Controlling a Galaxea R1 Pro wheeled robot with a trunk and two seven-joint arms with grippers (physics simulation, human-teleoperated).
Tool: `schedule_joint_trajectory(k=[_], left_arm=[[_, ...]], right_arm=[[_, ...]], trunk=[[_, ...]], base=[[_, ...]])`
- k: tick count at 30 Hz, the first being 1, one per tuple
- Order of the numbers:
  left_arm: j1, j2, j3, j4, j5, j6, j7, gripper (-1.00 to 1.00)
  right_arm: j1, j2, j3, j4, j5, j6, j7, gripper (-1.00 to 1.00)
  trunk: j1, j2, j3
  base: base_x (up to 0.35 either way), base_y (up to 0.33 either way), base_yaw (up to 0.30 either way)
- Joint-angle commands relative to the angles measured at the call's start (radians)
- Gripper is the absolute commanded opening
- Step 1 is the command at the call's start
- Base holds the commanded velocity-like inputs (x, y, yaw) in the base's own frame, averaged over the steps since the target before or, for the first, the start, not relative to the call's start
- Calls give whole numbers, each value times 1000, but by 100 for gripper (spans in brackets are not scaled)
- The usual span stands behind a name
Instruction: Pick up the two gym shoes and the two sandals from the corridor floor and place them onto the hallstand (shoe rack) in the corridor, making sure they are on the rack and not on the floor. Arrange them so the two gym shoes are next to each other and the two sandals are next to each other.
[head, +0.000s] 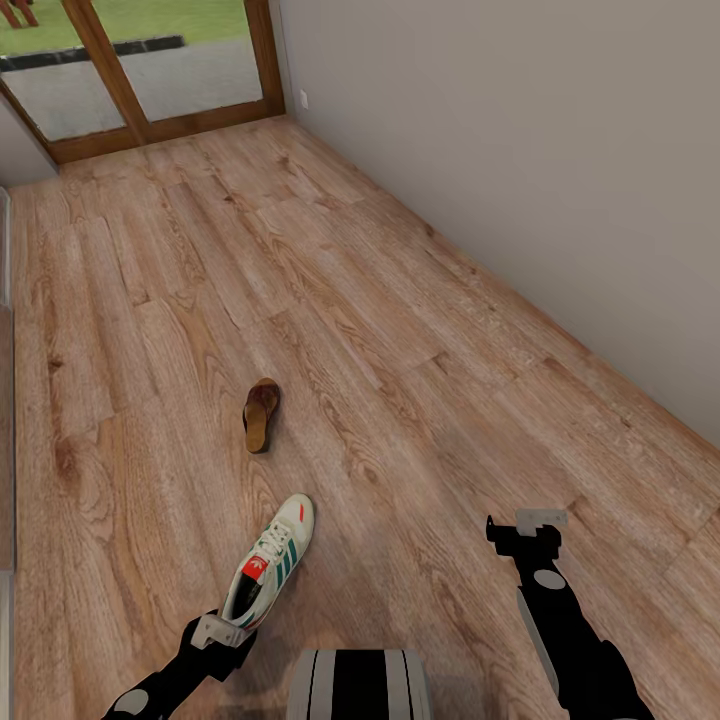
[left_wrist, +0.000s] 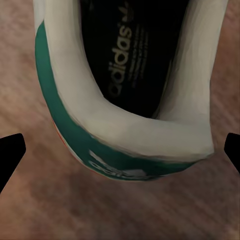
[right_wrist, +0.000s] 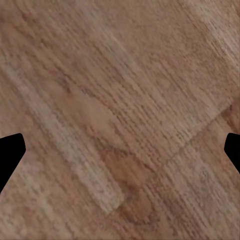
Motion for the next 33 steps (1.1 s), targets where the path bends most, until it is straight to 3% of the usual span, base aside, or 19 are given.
schedule_joint_trajectory(k=[1, 23, 24, 33], left_arm=[[0, -1, 9, 0, -9, -3, -5, 100], [0, -1, 10, 0, -9, -3, -4, 100], [0, -1, 10, 0, -9, -4, 17, -100], [0, -2, 9, 0, -8, -4, 44, -100]], right_arm=[[0, 0, 1, -1, 10, 8, -2, 100], [0, 0, 1, -1, 10, 8, -2, 100], [0, 0, 1, -1, 10, 8, -2, 100], [0, 0, 1, -1, 10, 8, -2, 100]], trunk=[[0, 0, -1], [0, 0, -1], [0, 0, -1], [0, 0, -1]], base=[[0, 0, 0], [44, 0, 0], [0, 0, 0], [0, 0, 0]])
